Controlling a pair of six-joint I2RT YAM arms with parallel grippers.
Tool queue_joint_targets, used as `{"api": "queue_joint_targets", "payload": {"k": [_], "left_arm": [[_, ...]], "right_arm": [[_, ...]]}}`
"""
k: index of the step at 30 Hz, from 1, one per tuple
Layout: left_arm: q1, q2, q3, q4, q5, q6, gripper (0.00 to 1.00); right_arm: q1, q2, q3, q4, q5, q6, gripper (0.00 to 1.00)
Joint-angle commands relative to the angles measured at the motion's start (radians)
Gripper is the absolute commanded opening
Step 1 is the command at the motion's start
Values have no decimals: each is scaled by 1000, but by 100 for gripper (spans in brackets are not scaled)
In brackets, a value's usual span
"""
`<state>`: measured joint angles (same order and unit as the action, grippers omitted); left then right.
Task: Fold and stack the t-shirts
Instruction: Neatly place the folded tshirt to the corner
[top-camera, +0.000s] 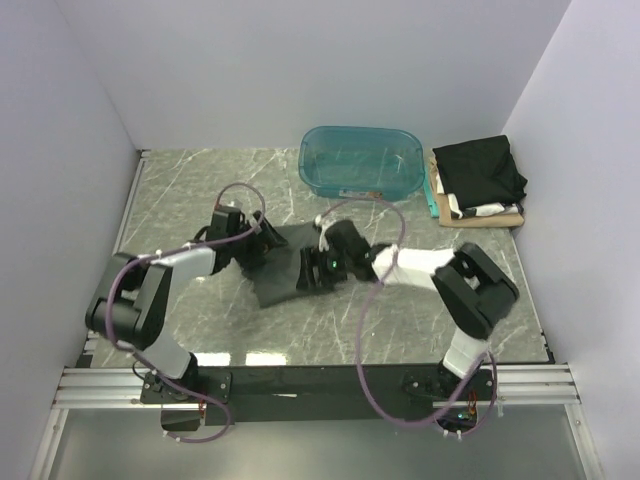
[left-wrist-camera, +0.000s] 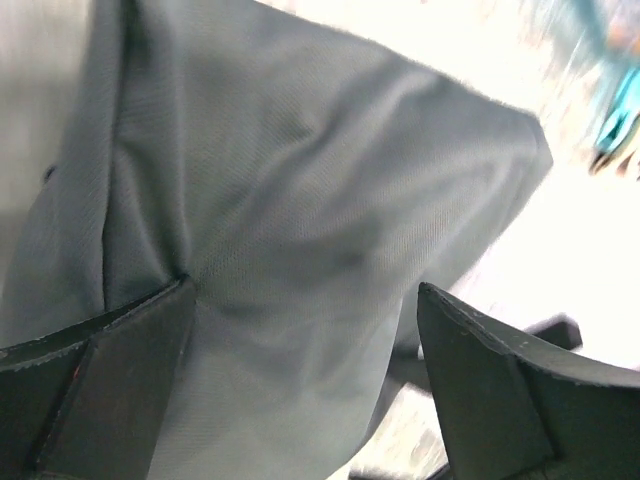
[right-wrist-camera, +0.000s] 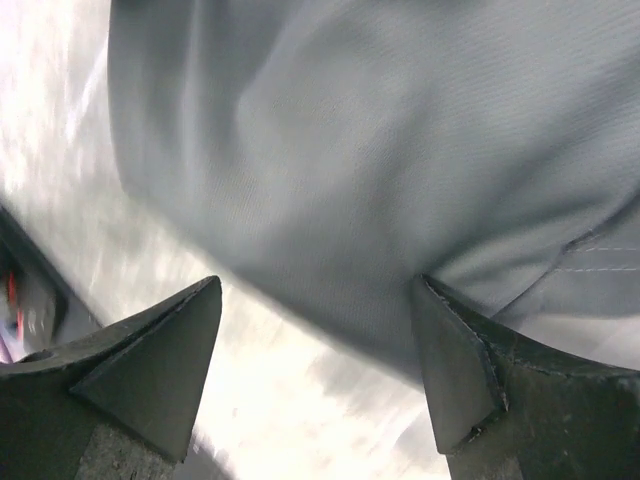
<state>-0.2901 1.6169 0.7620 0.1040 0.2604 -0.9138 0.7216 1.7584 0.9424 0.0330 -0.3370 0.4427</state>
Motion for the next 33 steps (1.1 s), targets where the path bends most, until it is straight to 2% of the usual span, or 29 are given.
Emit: {"api": "queue_joint_targets", "payload": {"k": [1,5,9,12,14,18,22,25,28,29,31,32,33], "left_arm": [[-69,-136,-98,-148,-84,4,100],[-106,-325,-121,-249,-159,-5,99],[-106,-478,-119,-349,-249,-10,99],[-106,-483,-83,-507,-366,-42,99],[-103,-473,-79,-535,-411,-59,99],[-86,-421,-125,-425,-317,-48,99],[-83,-332,-109,-360,-291,-40,92],[-74,-259,-84,-337,-280,-33,85],[-69,-206,-76,-313,-268,-28,74],[-69,-195,-76,-305,-250,-27,63],[-67,-180,-84,-285,-225,-25,52],[-67,-178,-87,-277,-217,-23,39],[-67,-178,-98,-268,-208,-23,31]], "right_arm": [[108,-157,-114,-47,107,102,82],[145,-309,-137,-131,179,128,83],[144,-375,-64,-264,370,136,84],[127,-350,-2,-324,441,162,85],[99,-308,35,-341,441,185,85],[56,-222,91,-314,394,202,85],[24,-100,206,-347,392,202,84],[10,-11,254,-370,357,208,82],[10,45,269,-387,340,217,80],[10,59,269,-395,340,220,79],[10,72,268,-410,351,223,78],[9,79,263,-418,352,222,78],[10,84,259,-421,352,223,77]]}}
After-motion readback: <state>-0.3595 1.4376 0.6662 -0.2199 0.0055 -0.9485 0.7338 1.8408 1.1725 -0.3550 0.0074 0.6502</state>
